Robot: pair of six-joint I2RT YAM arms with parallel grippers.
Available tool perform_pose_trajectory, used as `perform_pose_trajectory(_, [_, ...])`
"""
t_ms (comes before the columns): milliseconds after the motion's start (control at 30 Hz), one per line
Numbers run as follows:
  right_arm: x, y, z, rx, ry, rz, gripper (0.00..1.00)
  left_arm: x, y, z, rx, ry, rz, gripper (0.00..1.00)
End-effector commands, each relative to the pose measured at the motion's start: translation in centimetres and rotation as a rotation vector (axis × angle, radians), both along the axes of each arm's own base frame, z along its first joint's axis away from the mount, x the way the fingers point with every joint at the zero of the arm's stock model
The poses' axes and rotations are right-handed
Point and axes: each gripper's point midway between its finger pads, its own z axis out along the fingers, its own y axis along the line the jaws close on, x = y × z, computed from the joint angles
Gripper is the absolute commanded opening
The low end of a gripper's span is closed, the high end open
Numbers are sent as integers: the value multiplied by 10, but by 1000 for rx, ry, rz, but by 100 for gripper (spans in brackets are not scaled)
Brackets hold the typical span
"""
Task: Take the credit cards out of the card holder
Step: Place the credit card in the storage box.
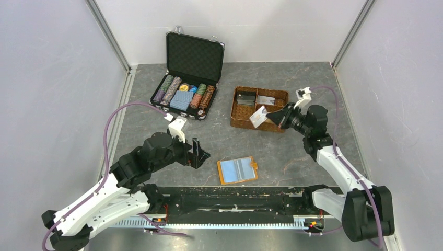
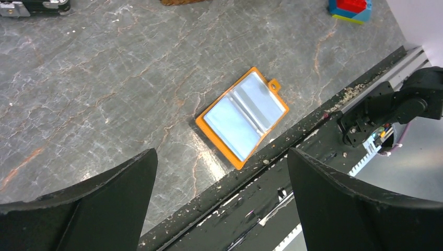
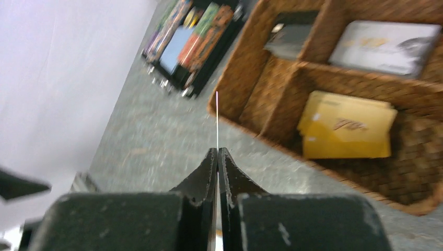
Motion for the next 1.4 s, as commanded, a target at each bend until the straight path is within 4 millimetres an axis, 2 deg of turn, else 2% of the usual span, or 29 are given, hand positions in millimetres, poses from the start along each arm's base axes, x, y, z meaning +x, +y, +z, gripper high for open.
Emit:
perform_pose_trajectory(0, [52,-46,44,109,-122,-319,0,7,12,1,58,-57,23,100])
perform_pose_trajectory(167, [73,-87,55,163,-189,-566,0,6,16,5,43,-78,35,100])
perform_pose_trajectory(300, [85,-106,43,181,-168,-691,0,7,20,9,39,-94,51,100])
perform_pose_trajectory(367, [90,-108,35,204,-153,-714,0,6,20,10,32,-96,47,100])
perform_pose_trajectory(633, [114,-93,5,298,-80,-667,0,6,22,12,22,-106,56,100])
perform_pose_trajectory(900, [130,-77,-29,385,17,-658,0,6,22,12,23,-109,58,100])
perform_pose_trajectory(1133, [144,-58,-43,386,57,-634,0,7,23,12,26,-111,61,100])
perform_pose_trajectory(1367, [155,-54,-56,396,90,-656,0,7,24,13,25,-114,64,100])
